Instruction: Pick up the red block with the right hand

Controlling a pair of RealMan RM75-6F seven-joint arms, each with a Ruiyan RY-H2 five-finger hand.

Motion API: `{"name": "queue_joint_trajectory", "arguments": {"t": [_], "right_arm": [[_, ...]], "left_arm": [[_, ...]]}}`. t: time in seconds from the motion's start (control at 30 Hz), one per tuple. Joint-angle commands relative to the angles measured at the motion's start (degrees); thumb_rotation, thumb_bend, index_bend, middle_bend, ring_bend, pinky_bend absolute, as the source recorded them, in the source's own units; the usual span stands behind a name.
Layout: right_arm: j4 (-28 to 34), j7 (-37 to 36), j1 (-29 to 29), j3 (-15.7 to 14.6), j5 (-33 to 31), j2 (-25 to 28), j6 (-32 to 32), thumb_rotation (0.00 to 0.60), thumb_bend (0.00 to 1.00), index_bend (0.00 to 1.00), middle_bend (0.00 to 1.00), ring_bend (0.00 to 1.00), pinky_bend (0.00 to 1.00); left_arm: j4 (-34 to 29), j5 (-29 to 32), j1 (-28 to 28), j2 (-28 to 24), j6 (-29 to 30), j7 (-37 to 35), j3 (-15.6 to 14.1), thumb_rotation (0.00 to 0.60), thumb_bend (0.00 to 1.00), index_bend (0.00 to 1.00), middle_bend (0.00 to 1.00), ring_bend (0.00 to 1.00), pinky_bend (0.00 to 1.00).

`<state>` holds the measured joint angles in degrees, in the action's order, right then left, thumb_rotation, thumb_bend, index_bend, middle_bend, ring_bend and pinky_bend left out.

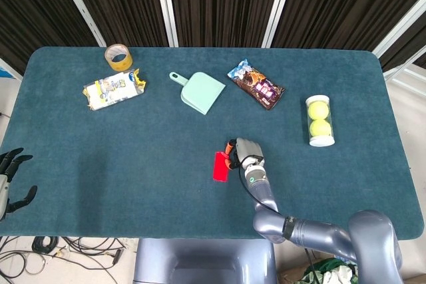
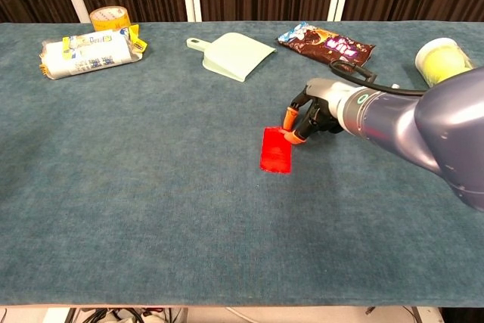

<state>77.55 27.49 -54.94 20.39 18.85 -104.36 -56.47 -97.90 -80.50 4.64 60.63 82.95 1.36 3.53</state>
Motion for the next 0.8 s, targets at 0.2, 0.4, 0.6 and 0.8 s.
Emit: {"name": "queue_joint_trajectory", "arguments": {"t": [0.2,0.4,0.6,0.8], "right_arm": [[0.0,-0.5,0.4,0.5,1.0,-0.5,-0.2,0.6,0.29,0.55,0.93,1.0,1.0],[-0.5,-0.8,0.6,0.9,1.7,-1.2,-0.6,0.6,0.29,0.57,0.93,1.0,1.0],[-1.9,-0.8,0.6,1.2,2.2,-2.3,-0.5,0.6,0.29,0.58,0.93,1.0,1.0],[-2.6,-0.6,0.8,1.1,2.9,-3.0,-0.5,0.6,0.31,0.6,0.93,1.0,1.0]], "left_arm": [[-0.1,0.2,0.0,0.0,-0.1,0.1,0.0,0.6,0.33,0.22,0.11,0.1,0.05],[-0.1,0.2,0.0,0.0,-0.1,0.1,0.0,0.6,0.33,0.22,0.11,0.1,0.05],[-0.2,0.3,0.0,-0.1,-0.2,0.1,0.0,0.6,0.33,0.22,0.11,0.1,0.05],[-0.2,0.3,0.0,-0.2,-0.2,0.1,0.0,0.6,0.33,0.23,0.11,0.1,0.05]]}}
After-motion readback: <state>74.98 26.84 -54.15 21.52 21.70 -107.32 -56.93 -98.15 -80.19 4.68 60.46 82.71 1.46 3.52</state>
